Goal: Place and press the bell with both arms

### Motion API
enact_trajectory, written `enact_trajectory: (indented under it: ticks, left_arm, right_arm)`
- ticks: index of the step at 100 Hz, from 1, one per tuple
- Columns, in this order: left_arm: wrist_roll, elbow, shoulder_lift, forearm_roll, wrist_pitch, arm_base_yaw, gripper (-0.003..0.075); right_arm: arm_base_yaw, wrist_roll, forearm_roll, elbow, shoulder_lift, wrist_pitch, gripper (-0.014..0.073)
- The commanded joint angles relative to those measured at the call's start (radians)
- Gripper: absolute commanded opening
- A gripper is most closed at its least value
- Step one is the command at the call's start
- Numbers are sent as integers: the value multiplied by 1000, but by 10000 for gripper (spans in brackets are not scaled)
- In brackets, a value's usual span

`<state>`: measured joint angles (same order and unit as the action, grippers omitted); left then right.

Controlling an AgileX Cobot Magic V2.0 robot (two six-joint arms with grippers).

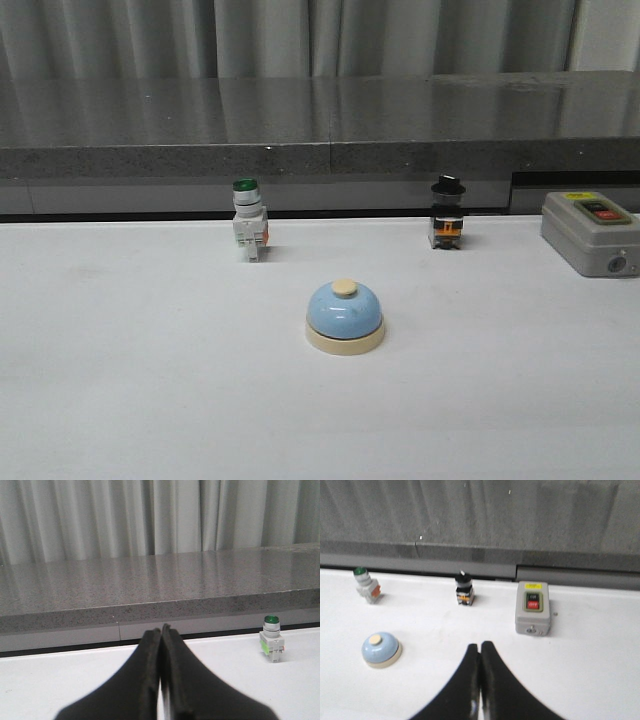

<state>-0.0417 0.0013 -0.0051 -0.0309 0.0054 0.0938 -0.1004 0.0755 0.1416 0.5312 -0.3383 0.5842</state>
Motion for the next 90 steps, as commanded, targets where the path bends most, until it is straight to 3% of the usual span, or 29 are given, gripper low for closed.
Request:
enact_trajectory:
  ticks: [1,19,70,90]
  left_arm:
    - [9,41,-29,-1,-71,-1,-20]
    - [9,41,-29,-1,-71,-1,-20]
    - [9,41,-29,-1,-71,-1,-20]
    - [9,41,-29,-1,-71,-1,-20]
  right_arm:
    - [5,-1,3,114,-95,56,-60]
    - [5,-1,25,211,-239,121,-60]
    - [-2,22,103,241,-529,152,-60]
    - [-80,46,104,313,-707,160,-60]
